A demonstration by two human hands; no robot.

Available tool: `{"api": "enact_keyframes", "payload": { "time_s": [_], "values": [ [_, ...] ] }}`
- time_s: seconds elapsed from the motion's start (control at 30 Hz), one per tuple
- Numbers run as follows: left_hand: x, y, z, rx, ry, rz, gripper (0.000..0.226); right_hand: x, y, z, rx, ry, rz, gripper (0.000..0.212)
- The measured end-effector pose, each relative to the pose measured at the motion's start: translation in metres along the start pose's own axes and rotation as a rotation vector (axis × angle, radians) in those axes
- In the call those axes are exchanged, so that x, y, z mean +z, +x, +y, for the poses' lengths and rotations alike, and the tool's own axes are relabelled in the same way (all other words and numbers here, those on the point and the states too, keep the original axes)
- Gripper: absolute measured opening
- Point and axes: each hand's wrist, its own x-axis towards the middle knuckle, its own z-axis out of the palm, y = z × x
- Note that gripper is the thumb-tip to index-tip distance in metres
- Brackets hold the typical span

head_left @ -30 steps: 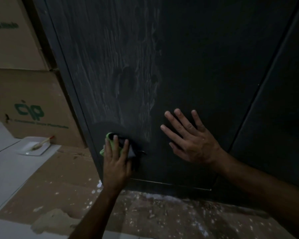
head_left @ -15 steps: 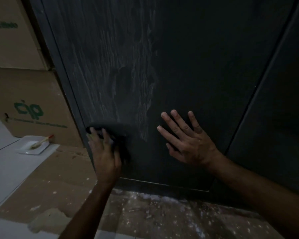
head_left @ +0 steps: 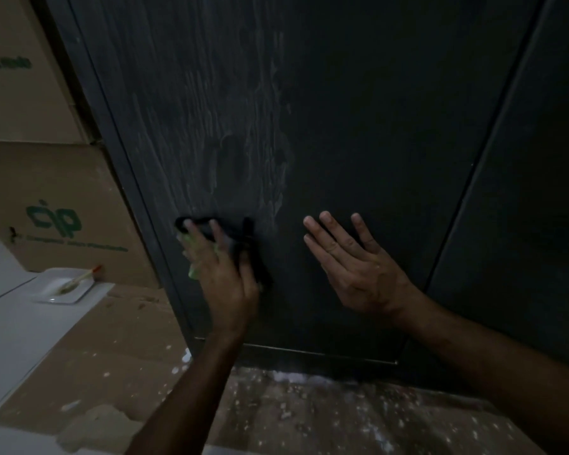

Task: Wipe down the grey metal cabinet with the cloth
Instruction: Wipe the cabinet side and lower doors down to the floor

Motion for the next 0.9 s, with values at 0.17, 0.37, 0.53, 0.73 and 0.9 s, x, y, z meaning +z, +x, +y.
{"api": "enact_keyframes", "payload": {
  "time_s": [0.17,0.37,0.53,0.73,0.9],
  "values": [
    [-0.015,-0.035,-0.03,0.491,0.24,-0.24,0.073,-0.002,0.004,-0.002,0.009,-0.021,0.024,0.065],
    [-0.043,0.046,-0.036,-0.182,-0.015,0.202,0.072,-0.005,0.004,-0.002,0.007,-0.011,0.014,0.061],
    [-0.027,0.007,-0.031,0.296,0.136,-0.093,0.072,-0.011,0.005,-0.001,0.01,-0.022,-0.01,0.063],
    [-0.044,0.056,-0.033,-0.09,-0.005,0.165,0.074,-0.011,0.004,-0.001,0.008,-0.029,-0.024,0.063],
    [-0.008,0.03,0.02,0.415,0.105,-0.074,0.074,-0.01,0.004,0.001,-0.006,-0.026,-0.02,0.064]
  ]
}}
